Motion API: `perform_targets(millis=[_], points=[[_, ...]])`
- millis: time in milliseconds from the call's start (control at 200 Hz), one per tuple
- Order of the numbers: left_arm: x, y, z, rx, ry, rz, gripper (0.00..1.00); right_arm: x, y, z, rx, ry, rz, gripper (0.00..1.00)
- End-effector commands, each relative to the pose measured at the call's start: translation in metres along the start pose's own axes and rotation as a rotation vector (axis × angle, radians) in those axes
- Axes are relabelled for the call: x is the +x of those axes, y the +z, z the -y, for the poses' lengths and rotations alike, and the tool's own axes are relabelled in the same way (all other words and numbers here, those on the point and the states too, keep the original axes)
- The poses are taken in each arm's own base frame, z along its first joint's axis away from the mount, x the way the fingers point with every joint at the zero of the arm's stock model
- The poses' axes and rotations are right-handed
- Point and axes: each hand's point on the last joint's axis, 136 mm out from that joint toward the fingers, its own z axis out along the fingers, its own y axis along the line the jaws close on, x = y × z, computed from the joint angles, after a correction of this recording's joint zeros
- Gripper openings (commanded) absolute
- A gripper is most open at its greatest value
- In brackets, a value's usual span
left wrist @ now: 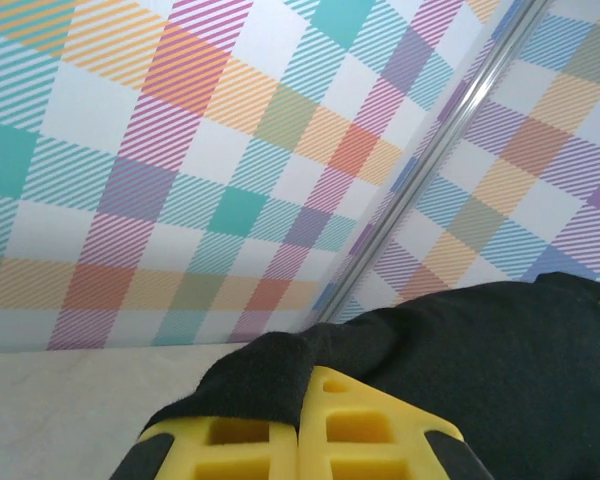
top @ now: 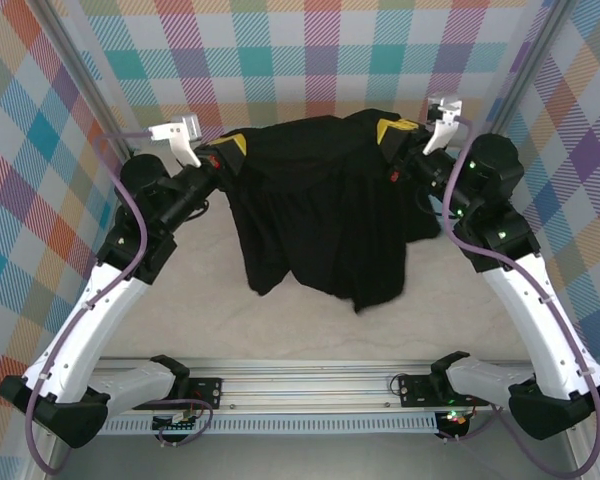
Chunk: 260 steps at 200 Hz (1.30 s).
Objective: Fold the inside-out t-shirt
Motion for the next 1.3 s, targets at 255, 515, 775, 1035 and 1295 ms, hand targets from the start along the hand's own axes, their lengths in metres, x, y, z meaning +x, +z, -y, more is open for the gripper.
perform_targets(millis=[255,515,775,1035,1295], points=[[0.094,0.061,-0.140,-0.530,0.118,-0.245,0.03,0.164,0.128,0.116,0.349,-0.011,-0.505,0.13],[0.164,0.067,-0.220,-0.745,0.194,-0.493,0.61,0.269,0.121,0.144,0.407,0.005,-0.809,0.60],[0.314,0.033,-0.057,-0.097,0.001,-0.754,0.83,0.336,0.003,0.177,0.525,0.208,-0.975,0.72],[0.460,-0.017,0.078,0.315,0.446,-1.016,0.77,0.316,-0.010,0.210,0.533,0.401,-0.870,0.72],[0.538,-0.037,0.091,0.388,0.688,-1.179,0.74,0.278,-0.035,0.231,0.588,0.422,-0.755,0.72]])
